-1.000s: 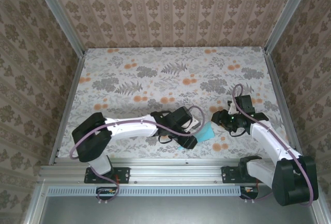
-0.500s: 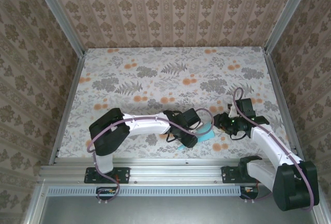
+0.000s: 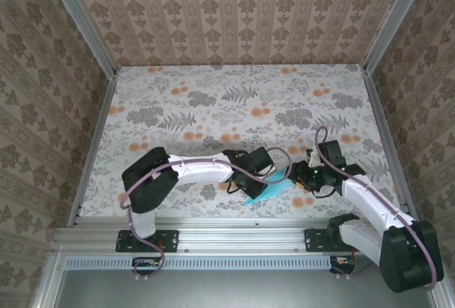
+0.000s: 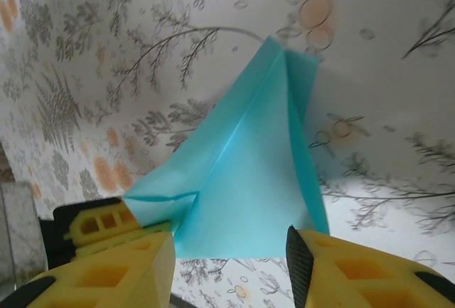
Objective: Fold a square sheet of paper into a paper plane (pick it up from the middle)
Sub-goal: Move a paper plane to the center of the table.
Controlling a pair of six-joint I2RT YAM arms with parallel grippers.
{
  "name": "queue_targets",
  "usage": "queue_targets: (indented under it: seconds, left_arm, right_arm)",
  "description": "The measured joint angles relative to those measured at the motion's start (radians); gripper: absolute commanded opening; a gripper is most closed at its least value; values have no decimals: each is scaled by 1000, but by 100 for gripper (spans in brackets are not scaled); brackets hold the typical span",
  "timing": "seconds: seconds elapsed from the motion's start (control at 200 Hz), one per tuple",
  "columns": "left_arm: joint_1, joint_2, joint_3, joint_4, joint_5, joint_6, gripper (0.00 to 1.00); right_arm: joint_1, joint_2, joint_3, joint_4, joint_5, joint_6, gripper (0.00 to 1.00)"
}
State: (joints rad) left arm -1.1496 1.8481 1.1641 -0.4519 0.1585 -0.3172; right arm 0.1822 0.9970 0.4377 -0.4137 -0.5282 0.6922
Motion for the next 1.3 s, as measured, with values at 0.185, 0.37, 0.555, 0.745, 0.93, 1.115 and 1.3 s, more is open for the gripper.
queue_targets:
  seconds: [0.185, 0.37, 0.555, 0.745, 0.93, 1.115, 1.3]
  left_arm:
    - [48, -42, -61, 47, 75, -20, 4]
    - [84, -78, -105, 102, 145, -47, 3]
    - [95, -79, -132, 148, 191, -69, 3]
    - [119, -79, -166, 177, 221, -84, 2]
    - [136, -79, -186, 204, 246, -101, 2]
    - [137, -79, -188, 232, 269, -117, 2]
    - [137, -79, -191, 251, 283, -129, 2]
  right_arm:
    - [85, -19, -63, 101, -7, 120, 58]
    - [152, -20, -118, 197, -2, 230, 61]
    - [191, 9, -124, 267, 8, 293, 65]
    - [229, 23, -123, 255, 27, 307, 67]
    - [230, -10, -124, 226, 30, 311, 67]
    - [238, 5, -134, 288, 31, 361, 67]
    - [272, 93, -132, 372, 31, 398, 67]
